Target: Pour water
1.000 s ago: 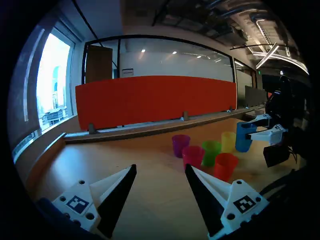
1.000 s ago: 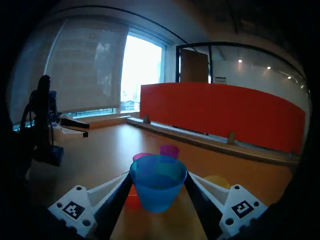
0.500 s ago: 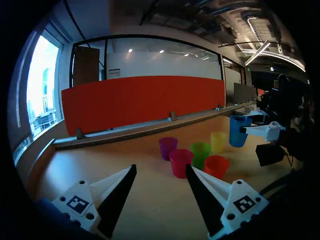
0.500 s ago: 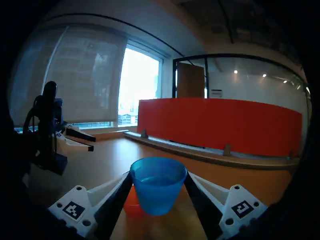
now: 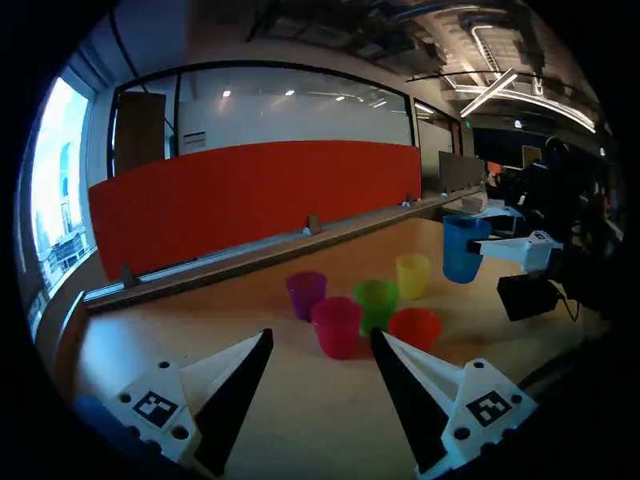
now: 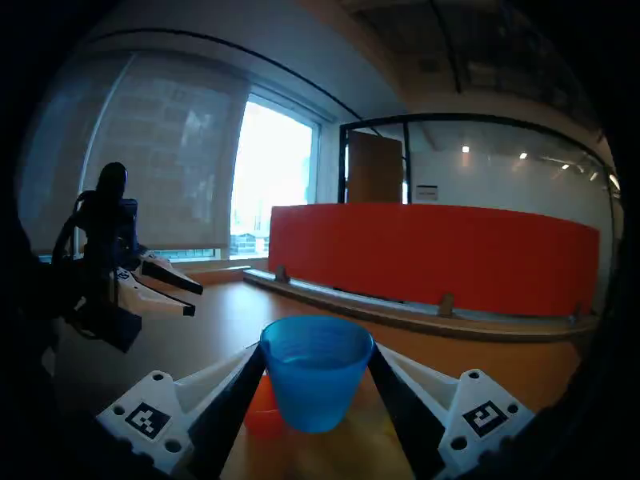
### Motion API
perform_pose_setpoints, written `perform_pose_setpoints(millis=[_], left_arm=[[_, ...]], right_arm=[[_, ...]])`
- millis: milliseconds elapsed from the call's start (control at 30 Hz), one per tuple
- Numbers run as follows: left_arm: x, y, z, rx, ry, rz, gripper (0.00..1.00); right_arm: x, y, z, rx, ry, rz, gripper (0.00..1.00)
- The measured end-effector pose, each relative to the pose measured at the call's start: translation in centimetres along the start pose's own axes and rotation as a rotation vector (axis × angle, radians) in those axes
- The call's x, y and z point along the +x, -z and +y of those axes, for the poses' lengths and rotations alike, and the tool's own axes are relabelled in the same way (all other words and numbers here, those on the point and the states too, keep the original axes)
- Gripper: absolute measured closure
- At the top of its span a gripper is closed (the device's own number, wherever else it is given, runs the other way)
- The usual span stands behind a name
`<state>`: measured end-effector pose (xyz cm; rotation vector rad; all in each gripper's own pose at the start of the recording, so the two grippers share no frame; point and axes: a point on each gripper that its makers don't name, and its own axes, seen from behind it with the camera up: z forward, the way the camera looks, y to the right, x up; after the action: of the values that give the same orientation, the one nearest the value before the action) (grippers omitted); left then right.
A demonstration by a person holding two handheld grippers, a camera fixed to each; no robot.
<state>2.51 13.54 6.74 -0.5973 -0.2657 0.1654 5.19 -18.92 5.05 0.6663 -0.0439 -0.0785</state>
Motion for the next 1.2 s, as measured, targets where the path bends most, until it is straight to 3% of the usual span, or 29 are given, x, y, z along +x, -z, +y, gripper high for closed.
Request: perform_pose_setpoints(millis=[200,600,900,1200], left_arm=[[0.1,-1.9,1.1,-0.067,-0.018,-0.034,0.1],[0.7,-5.7,4.2,-0.195,-0.121,-0.102,0.1],[0.6,-8.6,5.4,-0.236,-0.196,-0.158,0.1],[1.3,-11.1,6.4,-0.288,-0.223,-0.192,0.1]], right_arm=[[-0.5,0.5,0.2,-0.001,0.006,-0.015,0.08],[-1.1,0.9,0.6,-0.003,-0.001,-0.03,0.08],[-1.8,0.9,0.9,0.003,0.005,-0.041,0.08],[-2.0,0.9,1.2,0.007,0.001,-0.042,0.08]])
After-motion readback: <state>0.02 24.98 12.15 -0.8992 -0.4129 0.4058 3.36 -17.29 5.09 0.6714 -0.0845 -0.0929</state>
